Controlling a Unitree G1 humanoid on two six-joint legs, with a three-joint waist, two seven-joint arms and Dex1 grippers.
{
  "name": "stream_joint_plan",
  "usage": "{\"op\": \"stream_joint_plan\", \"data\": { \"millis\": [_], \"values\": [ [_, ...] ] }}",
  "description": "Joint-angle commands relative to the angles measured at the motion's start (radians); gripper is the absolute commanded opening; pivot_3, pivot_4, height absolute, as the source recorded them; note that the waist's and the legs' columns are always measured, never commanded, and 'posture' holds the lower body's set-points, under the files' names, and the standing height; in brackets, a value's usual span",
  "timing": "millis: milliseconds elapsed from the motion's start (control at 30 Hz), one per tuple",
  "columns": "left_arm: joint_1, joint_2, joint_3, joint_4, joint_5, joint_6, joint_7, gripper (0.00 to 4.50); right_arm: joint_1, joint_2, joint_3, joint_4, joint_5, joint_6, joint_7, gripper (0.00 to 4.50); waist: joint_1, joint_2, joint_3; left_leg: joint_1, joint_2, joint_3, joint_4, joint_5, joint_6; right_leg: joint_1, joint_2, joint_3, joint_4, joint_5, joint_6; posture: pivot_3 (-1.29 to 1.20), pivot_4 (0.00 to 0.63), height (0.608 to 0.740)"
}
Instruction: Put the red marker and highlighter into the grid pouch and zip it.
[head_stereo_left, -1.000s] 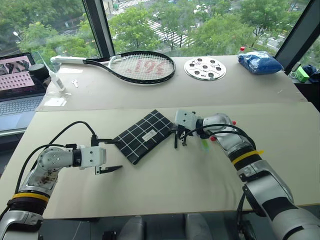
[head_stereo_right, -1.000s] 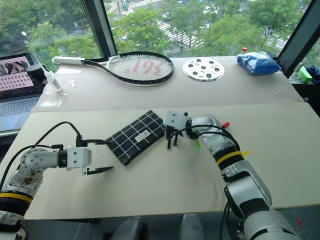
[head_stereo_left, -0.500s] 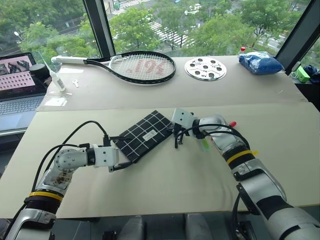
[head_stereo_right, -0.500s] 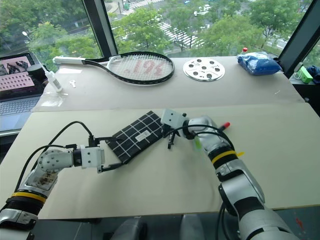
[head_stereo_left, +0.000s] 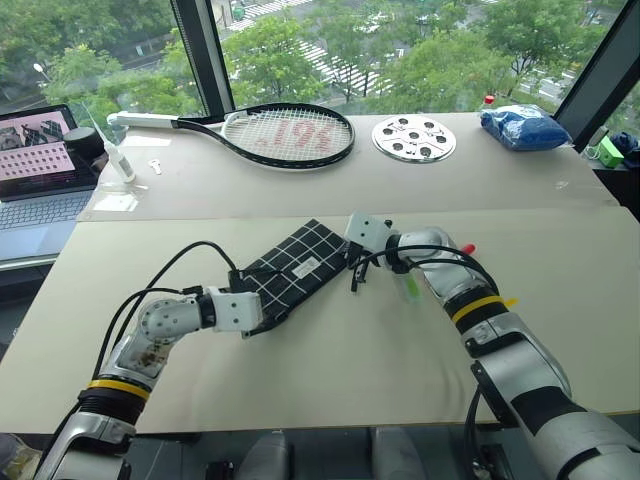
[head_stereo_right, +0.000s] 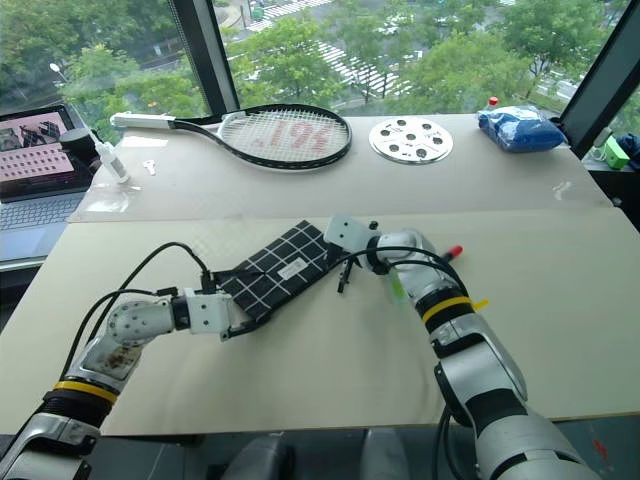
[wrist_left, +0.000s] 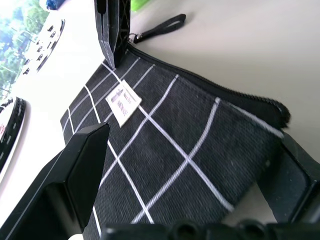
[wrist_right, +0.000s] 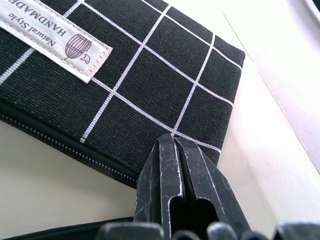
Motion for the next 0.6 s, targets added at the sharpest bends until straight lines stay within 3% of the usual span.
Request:
{"op": "stream_joint_plan", "data": {
  "millis": [33,167,267,433,600],
  "values": [
    [0.003,-0.015,-0.044,0.032,0.055,0.013,0.022,4.5,0.015,0.001,-0.007,-0.033,-0.002,0.017,0.006,0.08,0.0,0.0,0.0,0.0,0.0,0.0,0.0,0.0,0.0,0.0,0.0,0.0,0.0,0.0,0.0,0.0,0.15,0.74],
    [-0.01,-0.026,-0.051,0.04,0.068,0.019,0.048,4.5,0.024,0.003,-0.003,-0.048,-0.002,0.026,0.013,0.08,0.0,0.0,0.0,0.0,0.0,0.0,0.0,0.0,0.0,0.0,0.0,0.0,0.0,0.0,0.0,0.0,0.15,0.74],
    [-0.012,-0.025,-0.055,0.037,0.069,0.023,0.053,3.81,0.021,0.004,-0.003,-0.042,-0.004,0.028,0.01,0.0,-0.001,0.0,0.0,0.0,0.0,0.0,0.0,0.0,0.0,0.0,0.0,0.0,0.0,0.0,0.0,0.0,0.15,0.74],
    [-0.025,-0.029,-0.067,-0.014,0.072,0.074,0.048,1.88,0.019,0.006,-0.001,-0.035,-0.008,0.027,0.007,0.0,-0.002,0.0,0.0,0.0,0.0,0.0,0.0,0.0,0.0,0.0,0.0,0.0,0.0,0.0,0.0,0.0,0.15,0.74],
    [-0.03,-0.018,-0.074,-0.059,0.073,0.125,0.031,1.88,0.015,0.011,0.001,-0.022,-0.012,0.022,0.001,0.0,-0.002,0.0,0.0,0.0,0.0,0.0,0.0,0.0,0.0,0.0,0.0,0.0,0.0,0.0,0.0,0.0,0.15,0.74]
  ]
}}
